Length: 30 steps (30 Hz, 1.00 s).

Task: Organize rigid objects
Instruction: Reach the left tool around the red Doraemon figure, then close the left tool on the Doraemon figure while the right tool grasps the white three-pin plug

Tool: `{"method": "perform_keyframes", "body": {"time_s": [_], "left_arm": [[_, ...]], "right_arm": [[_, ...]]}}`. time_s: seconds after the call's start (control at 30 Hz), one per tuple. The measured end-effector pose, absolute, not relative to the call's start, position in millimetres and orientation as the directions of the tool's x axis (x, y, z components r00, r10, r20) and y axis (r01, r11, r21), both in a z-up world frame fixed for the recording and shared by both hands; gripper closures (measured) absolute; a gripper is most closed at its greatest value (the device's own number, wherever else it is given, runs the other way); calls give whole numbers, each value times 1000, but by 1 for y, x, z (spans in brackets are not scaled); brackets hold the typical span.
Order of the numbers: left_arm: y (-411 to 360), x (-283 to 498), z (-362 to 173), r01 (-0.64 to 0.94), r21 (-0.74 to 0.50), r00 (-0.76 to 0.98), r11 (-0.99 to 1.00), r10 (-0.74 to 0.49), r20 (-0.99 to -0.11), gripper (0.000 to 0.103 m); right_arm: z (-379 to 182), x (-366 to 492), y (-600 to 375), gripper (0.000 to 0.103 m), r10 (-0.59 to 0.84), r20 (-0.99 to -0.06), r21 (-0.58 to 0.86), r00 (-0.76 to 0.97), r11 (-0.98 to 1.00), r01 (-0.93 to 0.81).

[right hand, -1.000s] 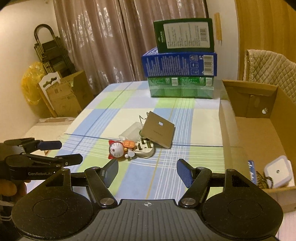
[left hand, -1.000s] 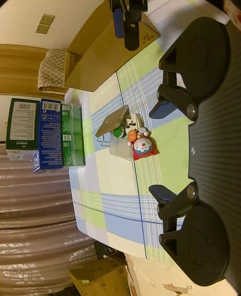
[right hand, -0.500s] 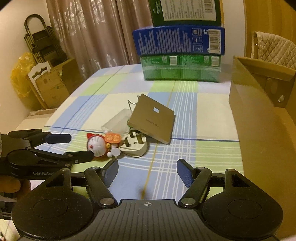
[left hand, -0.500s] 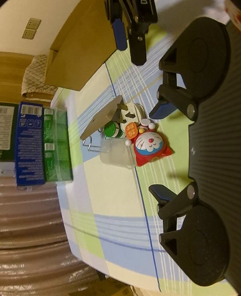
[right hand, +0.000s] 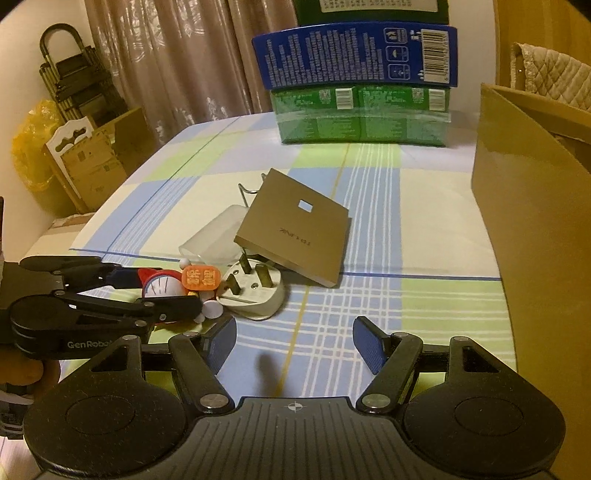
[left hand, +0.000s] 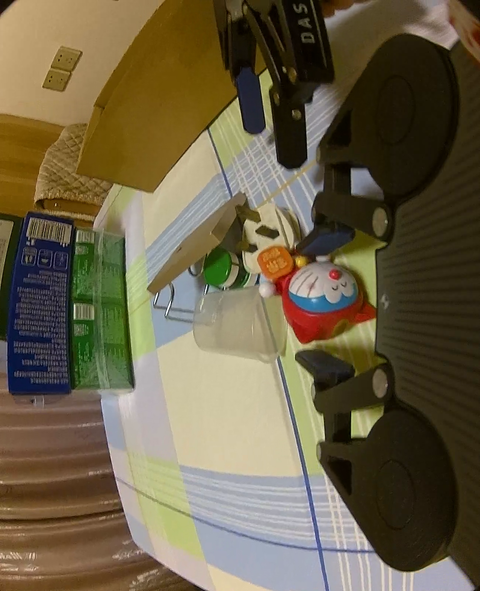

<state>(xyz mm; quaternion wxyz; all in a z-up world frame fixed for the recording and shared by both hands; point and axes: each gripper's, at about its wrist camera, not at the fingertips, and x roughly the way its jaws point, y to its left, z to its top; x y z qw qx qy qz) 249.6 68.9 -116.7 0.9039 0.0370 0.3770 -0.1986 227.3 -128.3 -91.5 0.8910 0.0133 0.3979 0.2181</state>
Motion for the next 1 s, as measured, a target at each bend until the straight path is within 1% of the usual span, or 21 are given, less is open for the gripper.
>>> {"method": "perform_keyframes", "body": {"time_s": [0.17,0.33,0.43,0.7,0.87,0.9,0.93,0.97,1.0], "left_arm": [[73,247,-114,364,-100,627,926,-322,-709,63],[90,237,-110,272,-81,643,959,-244,-726,63],[98,233,-110,229,-85,649,970,-217,-729,63],[104,234,-110,190,-118,650,975,-215,-729,63],[105,235,-111,186,-123,651,975,-216,-727,63],[106,235,-111,186,-123,651,975,-216,-728,63],[105,236,-111,187,-120,651,975,-215,-728,63],[105,236,-111,188,-117,651,975,-213,-728,63],[104,236,-111,190,-112,652,975,-211,-728,63]], "right_arm": [[-93,231,-123,36,409,-704,204,581,900,-386],[-95,233,-112,36,432,-691,206,580,886,-415],[-99,238,-104,36,434,-690,208,579,885,-416],[-112,254,-81,36,421,-685,227,595,899,-375],[-119,259,-67,37,377,-686,173,622,915,-364],[-120,260,-65,38,369,-685,161,628,918,-364],[-120,260,-63,46,359,-684,147,635,920,-362],[-120,260,-62,52,351,-683,133,640,922,-363],[-121,260,-61,53,341,-685,116,644,923,-366]]}}
